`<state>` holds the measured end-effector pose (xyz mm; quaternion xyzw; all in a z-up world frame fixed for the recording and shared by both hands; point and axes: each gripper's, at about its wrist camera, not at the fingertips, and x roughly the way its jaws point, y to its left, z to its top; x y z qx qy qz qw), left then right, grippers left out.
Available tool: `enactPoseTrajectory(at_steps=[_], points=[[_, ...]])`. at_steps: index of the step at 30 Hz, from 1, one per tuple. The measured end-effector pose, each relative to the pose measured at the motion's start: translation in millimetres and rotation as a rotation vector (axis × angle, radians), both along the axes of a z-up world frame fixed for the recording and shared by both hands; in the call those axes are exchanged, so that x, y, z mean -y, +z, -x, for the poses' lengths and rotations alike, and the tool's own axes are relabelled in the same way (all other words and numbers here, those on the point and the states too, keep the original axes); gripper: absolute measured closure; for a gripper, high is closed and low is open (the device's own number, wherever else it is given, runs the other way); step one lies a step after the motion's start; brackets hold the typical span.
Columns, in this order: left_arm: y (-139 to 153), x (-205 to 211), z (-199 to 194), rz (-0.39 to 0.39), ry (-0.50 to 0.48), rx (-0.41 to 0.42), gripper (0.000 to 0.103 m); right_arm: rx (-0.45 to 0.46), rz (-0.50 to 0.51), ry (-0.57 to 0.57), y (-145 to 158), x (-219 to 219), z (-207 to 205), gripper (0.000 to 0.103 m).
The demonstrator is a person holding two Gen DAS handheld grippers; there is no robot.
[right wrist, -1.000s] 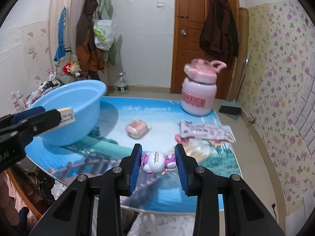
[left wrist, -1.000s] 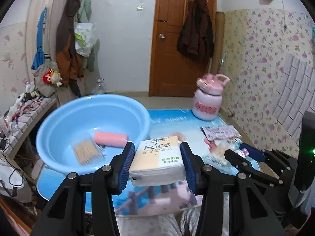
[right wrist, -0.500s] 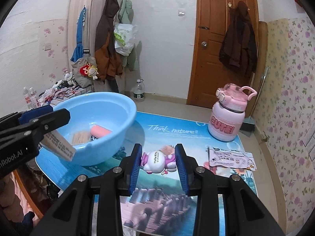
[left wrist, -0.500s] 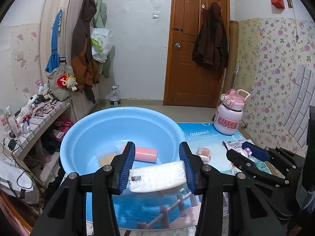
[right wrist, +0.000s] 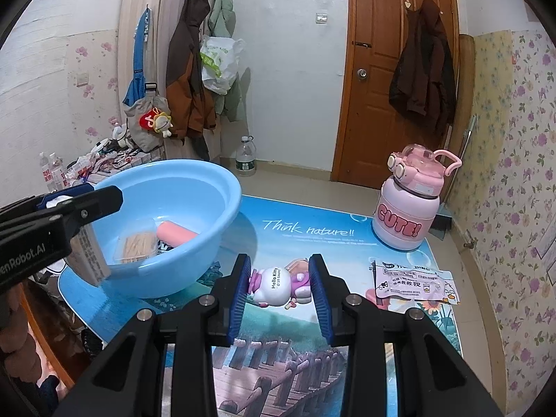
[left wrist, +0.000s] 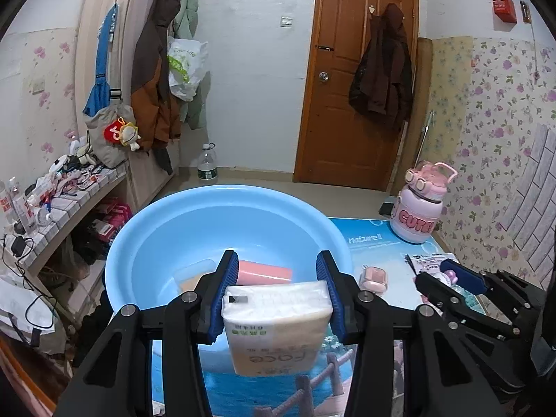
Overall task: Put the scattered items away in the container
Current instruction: 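Carry the Face tissue pack over the basin with the left gripper while the right carries Hello Kitty, then lower the Face tissue pack into the basin and open the left gripper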
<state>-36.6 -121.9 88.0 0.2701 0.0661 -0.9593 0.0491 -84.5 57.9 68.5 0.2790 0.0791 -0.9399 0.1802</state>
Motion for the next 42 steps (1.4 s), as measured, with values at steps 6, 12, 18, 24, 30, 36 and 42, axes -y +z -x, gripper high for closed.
enactPoseTrajectory(at_steps=[6, 12, 18, 24, 30, 36, 42], points=[[-8.3, 7.5, 9.0, -0.004, 0.016, 0.024, 0.059, 0.009, -0.003, 0.007, -3.9, 3.3, 3.7, 0.067], [-15.9, 10.8, 14.6, -0.013, 0.017, 0.039, 0.059, 0.020, -0.009, 0.009, -9.4, 6.5, 9.3, 0.067], [-20.2, 15.6, 18.9, -0.020, 0.019, 0.047, 0.059, 0.028, -0.015, 0.024, -12.8, 14.5, 14.8, 0.067], [-24.6, 20.6, 23.7, -0.034, 0.025, 0.055, 0.059, 0.028, -0.018, 0.038, -13.2, 23.6, 20.2, 0.067], [-29.0, 28.4, 29.1, -0.051, 0.027, 0.071, 0.059, 0.015, -0.030, 0.064, -8.4, 37.9, 26.0, 0.067], [-36.8, 37.9, 33.3, -0.062, 0.034, 0.092, 0.059, -0.003, -0.037, 0.096, -0.7, 55.8, 30.7, 0.067], [-45.9, 48.1, 38.0, -0.077, 0.043, 0.122, 0.059, -0.017, -0.046, 0.122, 5.4, 75.9, 37.0, 0.067]])
